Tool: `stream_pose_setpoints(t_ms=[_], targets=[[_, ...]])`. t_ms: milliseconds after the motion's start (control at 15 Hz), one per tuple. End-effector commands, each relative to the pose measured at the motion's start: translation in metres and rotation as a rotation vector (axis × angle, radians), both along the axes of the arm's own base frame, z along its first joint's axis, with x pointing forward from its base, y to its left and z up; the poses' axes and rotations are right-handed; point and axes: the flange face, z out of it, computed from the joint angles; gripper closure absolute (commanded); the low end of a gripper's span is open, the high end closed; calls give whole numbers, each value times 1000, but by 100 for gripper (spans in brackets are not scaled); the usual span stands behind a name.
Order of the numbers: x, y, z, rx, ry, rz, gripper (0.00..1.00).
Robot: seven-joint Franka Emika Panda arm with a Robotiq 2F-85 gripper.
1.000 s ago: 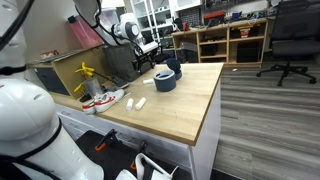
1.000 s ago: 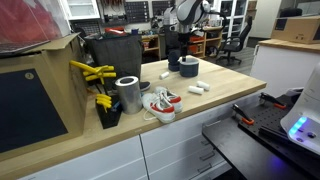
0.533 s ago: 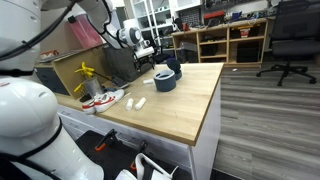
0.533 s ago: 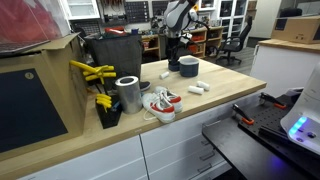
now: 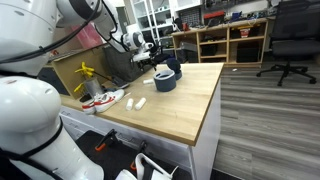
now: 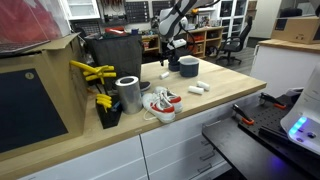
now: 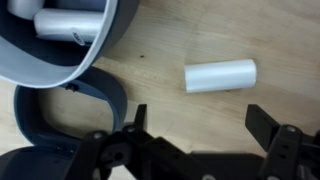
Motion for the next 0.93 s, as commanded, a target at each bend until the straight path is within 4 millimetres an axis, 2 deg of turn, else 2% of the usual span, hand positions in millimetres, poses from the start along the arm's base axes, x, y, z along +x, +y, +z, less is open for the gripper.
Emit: stream_pose_setpoints(t_ms=[0,200,333,667,867], targets=[[29,-7,-24,-22,-3,-196,0],[43,-9,-47,-25,3,-318,0],[48,-3,-58,-21,15,-359,0],[50,26,-62,-21,57,-373,0],[46,36,-58,-54,95,-369,0]])
